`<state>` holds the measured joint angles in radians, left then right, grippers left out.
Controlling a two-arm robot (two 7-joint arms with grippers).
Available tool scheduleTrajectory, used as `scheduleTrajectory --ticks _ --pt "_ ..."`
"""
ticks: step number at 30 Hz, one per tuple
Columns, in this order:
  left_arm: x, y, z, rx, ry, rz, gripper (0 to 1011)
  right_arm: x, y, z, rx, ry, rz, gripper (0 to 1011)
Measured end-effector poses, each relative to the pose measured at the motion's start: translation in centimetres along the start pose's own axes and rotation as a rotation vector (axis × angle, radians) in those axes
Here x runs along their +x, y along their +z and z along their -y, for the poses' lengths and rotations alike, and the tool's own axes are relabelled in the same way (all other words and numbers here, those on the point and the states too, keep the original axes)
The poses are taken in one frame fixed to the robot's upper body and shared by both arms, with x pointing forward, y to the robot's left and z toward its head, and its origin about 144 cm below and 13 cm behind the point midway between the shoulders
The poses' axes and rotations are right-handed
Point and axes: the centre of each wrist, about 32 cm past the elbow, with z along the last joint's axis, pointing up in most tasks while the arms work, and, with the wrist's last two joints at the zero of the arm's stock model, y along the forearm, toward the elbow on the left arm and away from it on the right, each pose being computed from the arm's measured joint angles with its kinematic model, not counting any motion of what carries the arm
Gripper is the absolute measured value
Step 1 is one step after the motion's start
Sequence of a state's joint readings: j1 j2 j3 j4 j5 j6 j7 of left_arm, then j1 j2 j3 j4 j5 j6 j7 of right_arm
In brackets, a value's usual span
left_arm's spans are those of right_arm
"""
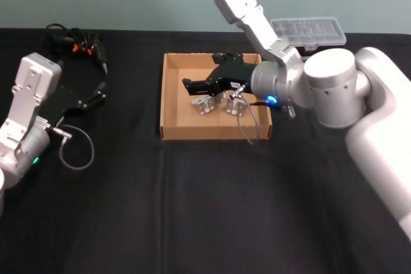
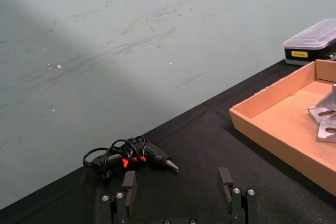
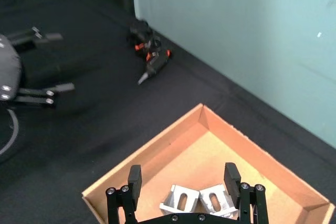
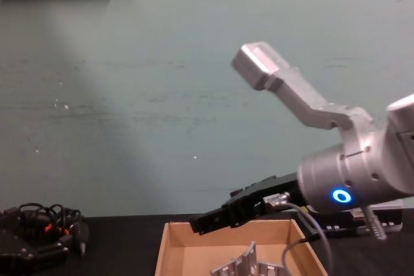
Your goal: Use one hand to pick up the angle iron from the table and place it into the box.
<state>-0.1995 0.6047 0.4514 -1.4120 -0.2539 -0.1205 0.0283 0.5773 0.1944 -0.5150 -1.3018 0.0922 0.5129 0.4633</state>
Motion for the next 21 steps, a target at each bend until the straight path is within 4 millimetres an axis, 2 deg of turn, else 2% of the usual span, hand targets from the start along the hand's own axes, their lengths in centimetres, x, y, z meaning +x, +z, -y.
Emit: scheduleTrajectory --ticks 6,8,12,21 --pt "0.0 0.0 0.0 0.000 0.000 0.000 1011 -0.8 -1.9 3.1 0.123 -0.043 0.004 1003" --pt "0.0 0.0 0.0 0.000 0.000 0.000 1011 -0.9 -2.1 3.4 0.136 -0.050 0.003 1003" --pt "0.0 0.0 0.0 0.000 0.000 0.000 1011 -1.6 -4.3 5.3 0.214 -0.120 -0.007 1003" --pt "0.0 0.0 0.0 0.000 0.000 0.000 1011 -2.2 -7.8 7.6 0.262 -0.234 -0.037 1003"
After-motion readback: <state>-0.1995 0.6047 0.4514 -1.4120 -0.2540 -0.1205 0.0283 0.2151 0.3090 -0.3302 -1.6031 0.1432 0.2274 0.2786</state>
